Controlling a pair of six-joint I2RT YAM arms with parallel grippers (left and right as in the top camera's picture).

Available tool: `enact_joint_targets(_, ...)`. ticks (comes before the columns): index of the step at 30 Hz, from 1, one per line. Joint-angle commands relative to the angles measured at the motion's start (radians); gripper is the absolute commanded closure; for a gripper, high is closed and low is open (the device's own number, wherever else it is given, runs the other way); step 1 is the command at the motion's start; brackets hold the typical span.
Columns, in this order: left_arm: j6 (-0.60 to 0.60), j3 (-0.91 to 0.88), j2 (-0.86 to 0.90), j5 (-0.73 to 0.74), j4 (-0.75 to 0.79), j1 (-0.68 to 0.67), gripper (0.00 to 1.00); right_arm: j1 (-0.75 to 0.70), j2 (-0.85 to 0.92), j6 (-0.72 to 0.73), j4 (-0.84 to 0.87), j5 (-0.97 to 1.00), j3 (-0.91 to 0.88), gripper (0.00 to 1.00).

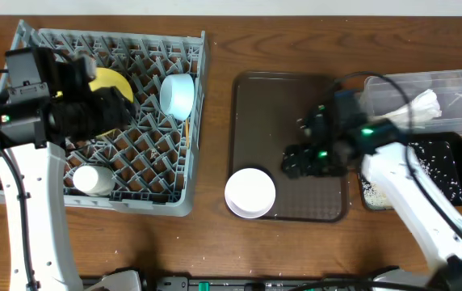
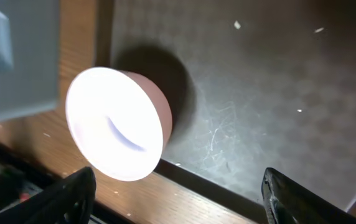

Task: Sort waste into correct bins and load items into the dishwasher
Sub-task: 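Reach the left gripper to the white bowl and grasp its rim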

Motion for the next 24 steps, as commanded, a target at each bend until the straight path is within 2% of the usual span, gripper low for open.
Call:
enact_joint_targets(1, 0.112, 0.002, -0.010, 0.110, -0.065, -0.037, 0.41, 0.011, 0.030, 0.036, 0.031, 0.072, 0.003, 0.17)
enact_joint_targets(5, 0.134, -0.048, -0.009, 0.097, -0.100, -0.150, 0.42, -0.077, 0.001, 0.073, 0.081, 0.070, 0.020, 0.16)
enact_joint_targets(9, 0.124, -0.128, -0.008, 0.047, -0.058, -0.292, 0.46, -0.247, -0.069, 0.091, 0.076, 0.060, 0.077, 0.13)
enact_joint_targets(10, 0.101, -0.157, -0.008, 0.004, -0.041, -0.340, 0.46, -0.303, -0.093, 0.104, 0.077, 0.055, 0.090, 0.09)
enact_joint_targets(11, 0.071, -0.187, -0.008, -0.050, -0.020, -0.389, 0.46, -0.353, -0.113, 0.119, 0.077, 0.046, 0.099, 0.01)
enact_joint_targets(17, -0.007, -0.333, 0.025, -0.269, 0.137, -0.632, 0.46, -0.596, -0.185, 0.136, 0.068, -0.026, 0.104, 0.01)
enact_joint_targets(24, -0.050, -0.383, 0.187, -0.397, 0.224, -0.803, 0.46, -0.646, -0.185, 0.135, -0.003, -0.025, 0.104, 0.01)
